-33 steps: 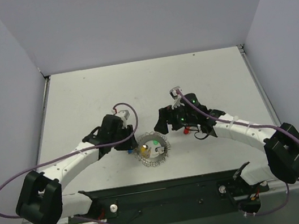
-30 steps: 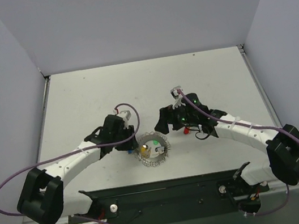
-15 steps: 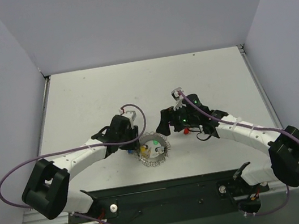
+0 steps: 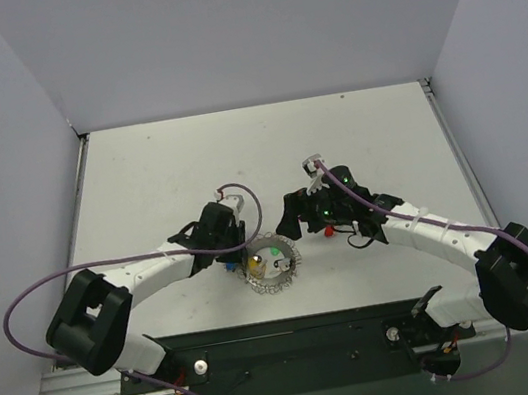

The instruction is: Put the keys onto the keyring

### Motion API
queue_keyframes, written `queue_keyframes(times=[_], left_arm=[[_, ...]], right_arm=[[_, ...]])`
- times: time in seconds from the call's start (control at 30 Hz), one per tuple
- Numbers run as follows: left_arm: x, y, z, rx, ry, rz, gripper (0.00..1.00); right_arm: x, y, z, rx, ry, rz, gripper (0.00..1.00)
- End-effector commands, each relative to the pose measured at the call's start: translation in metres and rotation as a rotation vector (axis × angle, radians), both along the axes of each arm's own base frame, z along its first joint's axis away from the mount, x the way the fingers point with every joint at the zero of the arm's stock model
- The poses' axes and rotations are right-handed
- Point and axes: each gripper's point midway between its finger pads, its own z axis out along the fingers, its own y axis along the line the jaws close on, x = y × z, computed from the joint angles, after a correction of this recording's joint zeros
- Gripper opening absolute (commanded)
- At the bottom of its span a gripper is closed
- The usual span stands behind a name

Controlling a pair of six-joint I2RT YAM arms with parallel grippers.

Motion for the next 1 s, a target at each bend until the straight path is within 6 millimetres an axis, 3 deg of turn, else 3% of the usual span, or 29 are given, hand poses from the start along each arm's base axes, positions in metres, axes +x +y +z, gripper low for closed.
queue_keyframes(times=[0.0,0.1,0.13,0.17,0.4,0.5,0.77,0.97], left_arm=[[0.013,-0.014,0.011,-0.049,-0.061,-0.015,0.36],[0.015,-0.015,0.008,-0.052,-0.065,-0.011,0.17],[0.015,-0.014,0.007,-0.046,-0.07,-0.004,0.04],[0.017,-0.013,0.008,-0.047,-0.075,0.007,0.0],[0.025,-0.011,0.014,-0.017,-0.103,0.003,0.0],[0.027,-0.016,0.03,-0.047,-0.134,-0.015,0.0],[0.019,-0.034,0.116,-0.214,-0.292,-0.147,0.0],[-0.007,-0.047,0.199,-0.39,-0.474,-0.319,0.0]], right_arm=[[-0.001,-0.003,0.009,0.012,-0.028,-0.001,0.83],[-0.002,-0.004,0.009,0.012,-0.027,0.0,0.83],[-0.002,-0.004,0.008,0.01,-0.027,0.002,0.82],[-0.002,-0.004,0.009,0.008,-0.031,0.002,0.83],[-0.002,-0.01,0.015,-0.018,-0.058,0.0,0.83],[-0.001,-0.012,0.021,-0.019,-0.072,-0.002,0.82],[-0.005,-0.012,0.036,-0.004,-0.093,0.016,0.83],[-0.012,-0.006,0.077,0.071,-0.162,0.062,0.83]])
